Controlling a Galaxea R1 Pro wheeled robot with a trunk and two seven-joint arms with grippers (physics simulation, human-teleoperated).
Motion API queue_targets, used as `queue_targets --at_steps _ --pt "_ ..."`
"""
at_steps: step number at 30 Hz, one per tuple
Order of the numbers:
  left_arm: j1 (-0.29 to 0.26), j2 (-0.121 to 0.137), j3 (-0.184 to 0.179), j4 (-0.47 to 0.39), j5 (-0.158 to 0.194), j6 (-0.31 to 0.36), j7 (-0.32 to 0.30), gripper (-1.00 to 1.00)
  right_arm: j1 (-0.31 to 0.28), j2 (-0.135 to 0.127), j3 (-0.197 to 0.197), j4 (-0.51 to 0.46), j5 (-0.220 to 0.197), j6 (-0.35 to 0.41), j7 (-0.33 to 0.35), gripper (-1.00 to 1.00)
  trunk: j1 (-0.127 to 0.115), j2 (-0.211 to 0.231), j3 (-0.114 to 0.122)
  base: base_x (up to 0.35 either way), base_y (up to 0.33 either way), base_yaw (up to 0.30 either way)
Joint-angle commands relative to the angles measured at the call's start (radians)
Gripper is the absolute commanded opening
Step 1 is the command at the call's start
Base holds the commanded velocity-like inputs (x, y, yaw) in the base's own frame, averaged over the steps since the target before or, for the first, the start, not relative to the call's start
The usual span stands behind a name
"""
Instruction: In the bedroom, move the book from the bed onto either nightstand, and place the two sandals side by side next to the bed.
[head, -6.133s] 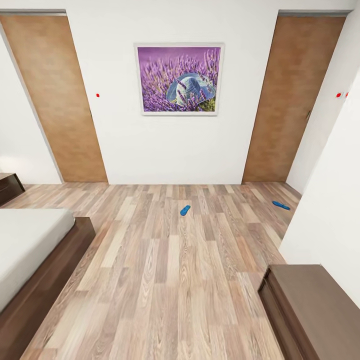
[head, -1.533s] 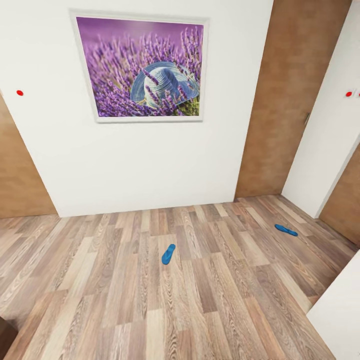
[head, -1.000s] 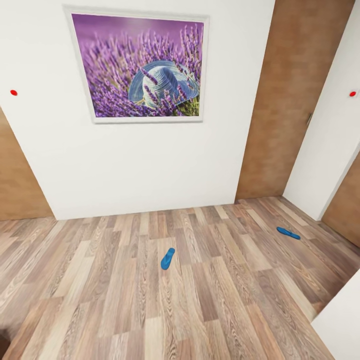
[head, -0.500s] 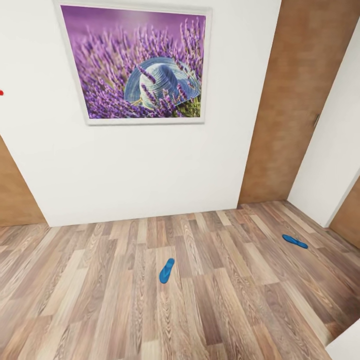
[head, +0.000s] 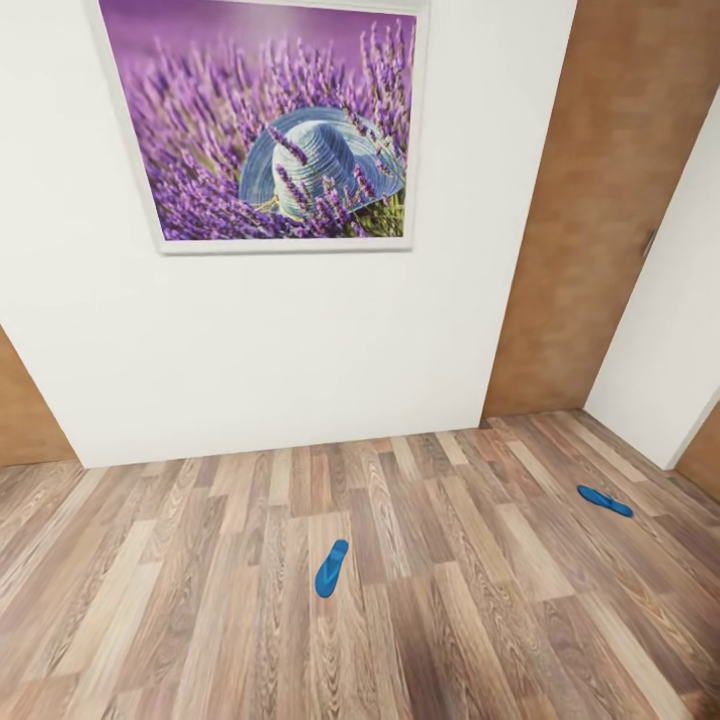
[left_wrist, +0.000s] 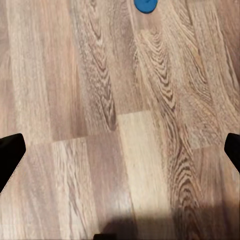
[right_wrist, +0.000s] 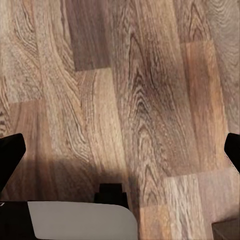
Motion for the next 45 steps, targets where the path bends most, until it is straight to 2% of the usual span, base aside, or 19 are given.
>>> queue_targets --at_steps 1,17,31,45 --pt "0.000 0.000 -0.001 0.000 0.000 -0.003 0.000 1.00 0.000 0.000 -0.001 0.000 0.001 -0.001 0.001 1.00 0.000 0.000 -0.001 0.269 0.000 0.000" --pt "-0.001 0.000 -0.001 0.000 -0.001 -0.003 0.000 1.00 0.000 0.000 -0.001 0.000 0.001 -0.001 0.001 1.00 0.000 0.000 -0.001 0.090 0.000 0.000" --pt "-0.001 0.000 -0.001 0.000 0.000 -0.003 -0.001 1.00 0.000 0.000 -0.001 0.000 0.001 -0.001 0.001 1.00 0.000 0.000 -0.001 0.232 0.000 0.000" --pt "0.000 0.000 -0.001 0.001 0.000 -0.004 0.000 1.00 0.000 0.000 -0.001 0.000 -0.002 -0.001 0.001 1.00 0.000 0.000 -0.001 0.035 0.000 0.000"
